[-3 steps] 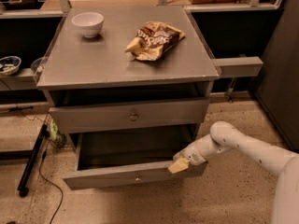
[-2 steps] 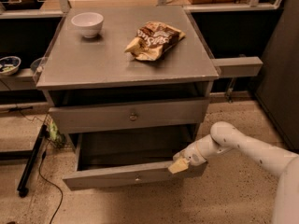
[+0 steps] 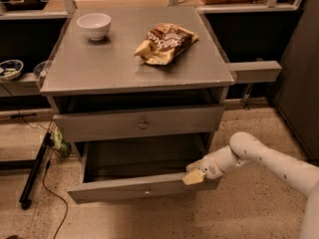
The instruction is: Open middle drawer
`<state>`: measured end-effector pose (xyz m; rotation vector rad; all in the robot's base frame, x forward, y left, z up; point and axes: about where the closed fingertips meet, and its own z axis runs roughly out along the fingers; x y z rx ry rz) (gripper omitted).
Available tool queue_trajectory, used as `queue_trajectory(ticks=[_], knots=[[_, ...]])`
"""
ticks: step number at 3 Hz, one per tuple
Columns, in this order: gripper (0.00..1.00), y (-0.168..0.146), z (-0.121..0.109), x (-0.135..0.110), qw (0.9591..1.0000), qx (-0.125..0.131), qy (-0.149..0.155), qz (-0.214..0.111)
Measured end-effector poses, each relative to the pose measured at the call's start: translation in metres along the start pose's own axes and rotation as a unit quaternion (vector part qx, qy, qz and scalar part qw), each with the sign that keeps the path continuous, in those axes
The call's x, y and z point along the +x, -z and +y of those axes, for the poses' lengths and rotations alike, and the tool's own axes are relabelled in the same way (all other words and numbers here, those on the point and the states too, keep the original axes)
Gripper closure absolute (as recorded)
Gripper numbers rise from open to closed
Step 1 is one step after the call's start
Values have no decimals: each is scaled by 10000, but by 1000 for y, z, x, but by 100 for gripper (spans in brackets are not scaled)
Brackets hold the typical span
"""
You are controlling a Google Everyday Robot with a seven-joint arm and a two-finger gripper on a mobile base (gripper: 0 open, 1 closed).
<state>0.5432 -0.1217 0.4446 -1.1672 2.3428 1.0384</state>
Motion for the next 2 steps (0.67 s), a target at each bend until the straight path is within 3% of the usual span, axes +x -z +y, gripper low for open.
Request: queue_trajectory(ticks=[2], knots=[[100,4,5,-4,10000,-43,1,-53]])
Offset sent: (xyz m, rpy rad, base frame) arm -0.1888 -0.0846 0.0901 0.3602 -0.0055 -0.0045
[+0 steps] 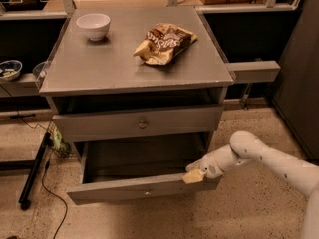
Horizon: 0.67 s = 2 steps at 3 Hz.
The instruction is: Open middle drawer
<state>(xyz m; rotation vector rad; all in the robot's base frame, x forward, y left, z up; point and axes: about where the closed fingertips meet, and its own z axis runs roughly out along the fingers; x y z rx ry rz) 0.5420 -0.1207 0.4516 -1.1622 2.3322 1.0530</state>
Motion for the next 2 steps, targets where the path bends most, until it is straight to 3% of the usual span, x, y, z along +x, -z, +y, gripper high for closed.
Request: queue_trajectory(ticks=[2], knots=[[100,0,2,1,10000,-20,-47,13]])
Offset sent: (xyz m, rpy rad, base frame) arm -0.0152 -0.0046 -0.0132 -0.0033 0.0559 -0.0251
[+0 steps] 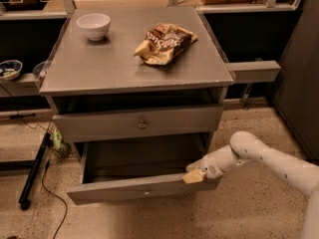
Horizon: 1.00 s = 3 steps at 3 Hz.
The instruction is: Open middle drawer
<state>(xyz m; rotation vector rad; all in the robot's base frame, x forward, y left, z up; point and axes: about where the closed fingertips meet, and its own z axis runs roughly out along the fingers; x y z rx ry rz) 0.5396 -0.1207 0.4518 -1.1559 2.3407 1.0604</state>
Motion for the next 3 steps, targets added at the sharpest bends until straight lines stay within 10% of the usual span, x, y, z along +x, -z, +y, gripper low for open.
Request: queue_trajectory(ticks=[3], knots=[[100,3,-2,-3,10000,2,-18,-8]])
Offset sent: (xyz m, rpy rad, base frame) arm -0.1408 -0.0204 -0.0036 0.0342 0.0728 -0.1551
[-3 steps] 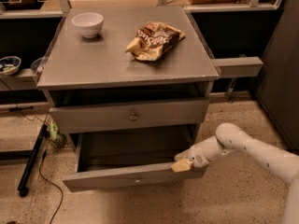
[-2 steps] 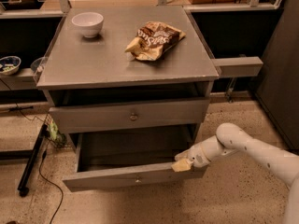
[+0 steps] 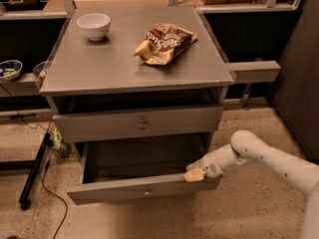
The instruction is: Open middle drawer
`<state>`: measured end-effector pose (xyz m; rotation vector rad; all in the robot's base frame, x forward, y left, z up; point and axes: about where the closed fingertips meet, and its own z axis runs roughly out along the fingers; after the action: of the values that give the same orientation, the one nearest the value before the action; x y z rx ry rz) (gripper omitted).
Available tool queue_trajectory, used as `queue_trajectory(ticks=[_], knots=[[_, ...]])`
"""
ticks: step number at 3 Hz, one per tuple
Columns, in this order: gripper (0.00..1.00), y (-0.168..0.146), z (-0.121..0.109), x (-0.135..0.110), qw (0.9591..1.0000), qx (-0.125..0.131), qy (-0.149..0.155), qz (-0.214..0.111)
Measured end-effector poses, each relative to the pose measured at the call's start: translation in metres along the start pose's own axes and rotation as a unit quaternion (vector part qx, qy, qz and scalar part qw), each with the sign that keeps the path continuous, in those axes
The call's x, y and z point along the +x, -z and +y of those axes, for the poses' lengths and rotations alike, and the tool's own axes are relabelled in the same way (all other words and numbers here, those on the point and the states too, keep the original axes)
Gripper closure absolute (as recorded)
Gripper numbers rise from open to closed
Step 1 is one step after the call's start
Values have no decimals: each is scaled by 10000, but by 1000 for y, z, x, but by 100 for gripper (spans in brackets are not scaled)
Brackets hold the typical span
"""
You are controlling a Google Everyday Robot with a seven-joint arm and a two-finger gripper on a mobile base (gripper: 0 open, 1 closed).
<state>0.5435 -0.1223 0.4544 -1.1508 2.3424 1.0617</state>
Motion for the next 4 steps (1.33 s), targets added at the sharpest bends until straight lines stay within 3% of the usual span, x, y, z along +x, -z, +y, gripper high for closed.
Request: queue_trajectory(ticks=[1,2,4], knots=[[81,0,0,0,10000,0,0,0],[50,0,0,0,10000,-1,0,0],[4,0,0,0,10000,-1,0,0]])
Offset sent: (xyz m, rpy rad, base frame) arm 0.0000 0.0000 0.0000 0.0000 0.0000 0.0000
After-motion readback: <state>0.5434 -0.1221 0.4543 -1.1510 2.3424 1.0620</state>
